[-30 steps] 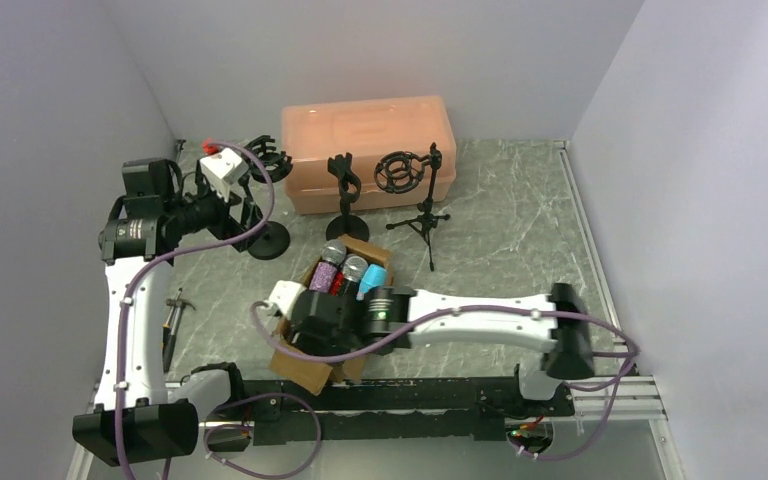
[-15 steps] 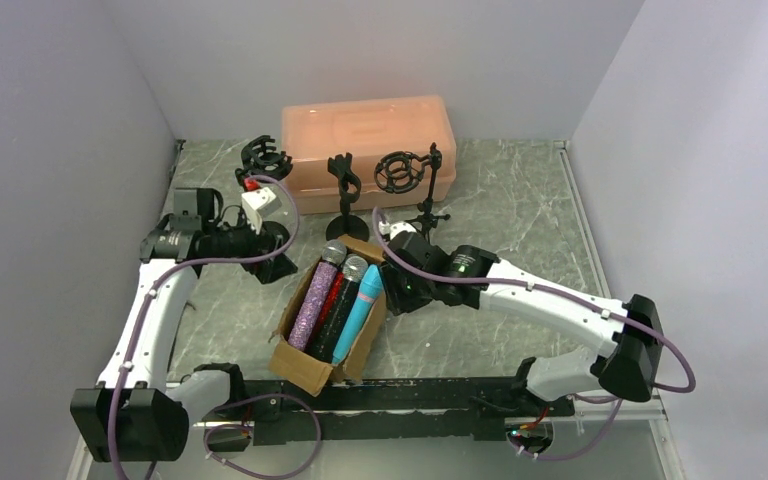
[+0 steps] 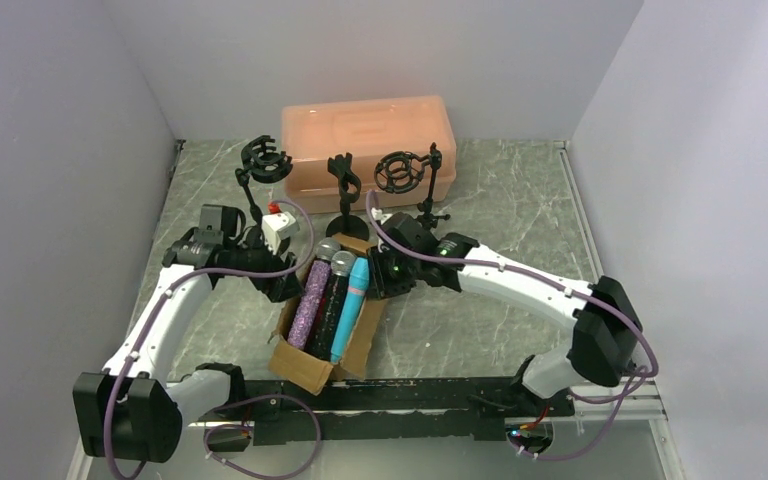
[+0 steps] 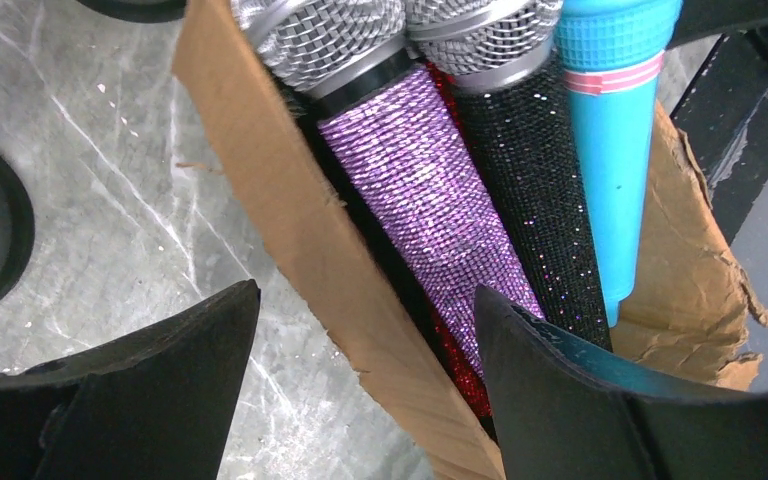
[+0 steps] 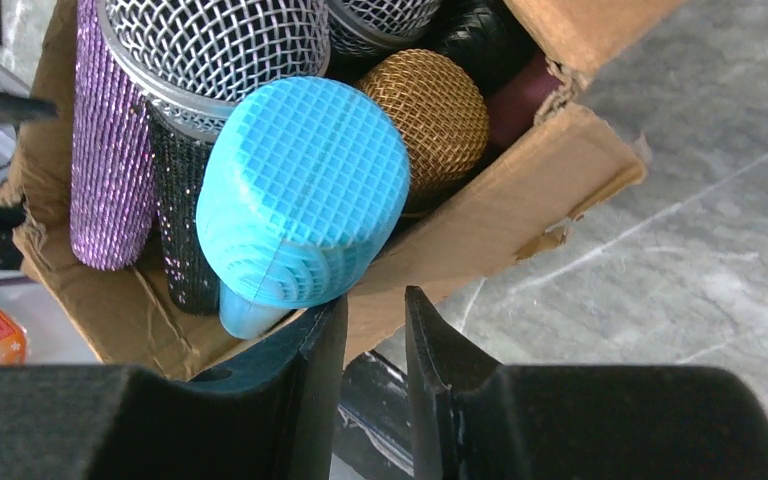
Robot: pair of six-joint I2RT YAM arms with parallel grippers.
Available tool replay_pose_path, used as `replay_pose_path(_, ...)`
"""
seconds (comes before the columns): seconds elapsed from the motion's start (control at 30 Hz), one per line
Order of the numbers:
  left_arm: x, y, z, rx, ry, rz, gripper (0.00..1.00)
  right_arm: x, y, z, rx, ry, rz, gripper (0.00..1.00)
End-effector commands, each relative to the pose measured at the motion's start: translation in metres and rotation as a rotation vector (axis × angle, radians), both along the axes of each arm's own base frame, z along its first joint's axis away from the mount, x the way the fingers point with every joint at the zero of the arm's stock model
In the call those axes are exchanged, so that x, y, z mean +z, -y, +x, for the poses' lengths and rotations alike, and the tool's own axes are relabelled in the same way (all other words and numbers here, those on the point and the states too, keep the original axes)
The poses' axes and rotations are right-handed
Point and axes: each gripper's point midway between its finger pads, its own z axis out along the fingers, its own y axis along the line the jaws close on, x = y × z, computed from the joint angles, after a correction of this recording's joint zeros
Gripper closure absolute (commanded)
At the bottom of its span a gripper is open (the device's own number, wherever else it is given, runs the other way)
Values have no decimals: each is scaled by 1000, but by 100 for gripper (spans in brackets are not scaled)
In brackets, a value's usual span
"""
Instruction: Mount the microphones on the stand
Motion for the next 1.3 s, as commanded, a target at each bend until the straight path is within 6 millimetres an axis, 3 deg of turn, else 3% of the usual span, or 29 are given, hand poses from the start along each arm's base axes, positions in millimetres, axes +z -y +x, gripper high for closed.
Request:
replay_pose_path(0.0,7,-2,3,13,73,35,17,11,-26,37,-24,91,44,71)
replay_pose_path(0.13,-2,-3,3,18,64,79,26,13,-32,49,-28,122,40,72)
replay_pose_path(0.3,-15,-11,8,58,11,138,67,12,-31,55,-44,134,21,74)
replay_pose_path(0.33,-16,-12,9,68,5,144,71,15,-30,55,-48,140,25,74)
replay_pose_path(0.47,-16,-14,11,90,14,153,68,26,-27,53,-55,150,40,71)
replay_pose_path(0.67,-18,-18,13,108,7,170,51,30,-22,46,-68,137,52,64)
replay_pose_path(0.8,-25,-16,13,94,-41,173,51,36,-20,45,-80,138,56,62)
replay_pose_path(0.9,-29,-13,13,84,-77,172,62,40,-21,45,-79,141,71,61)
replay_pose_path(1.07,-21,-9,16,111,-98,147,100,37,-26,47,-69,139,66,61)
replay_pose_path(1.27,12,-13,22,254,5,97,100,56,-42,58,-62,168,110,56)
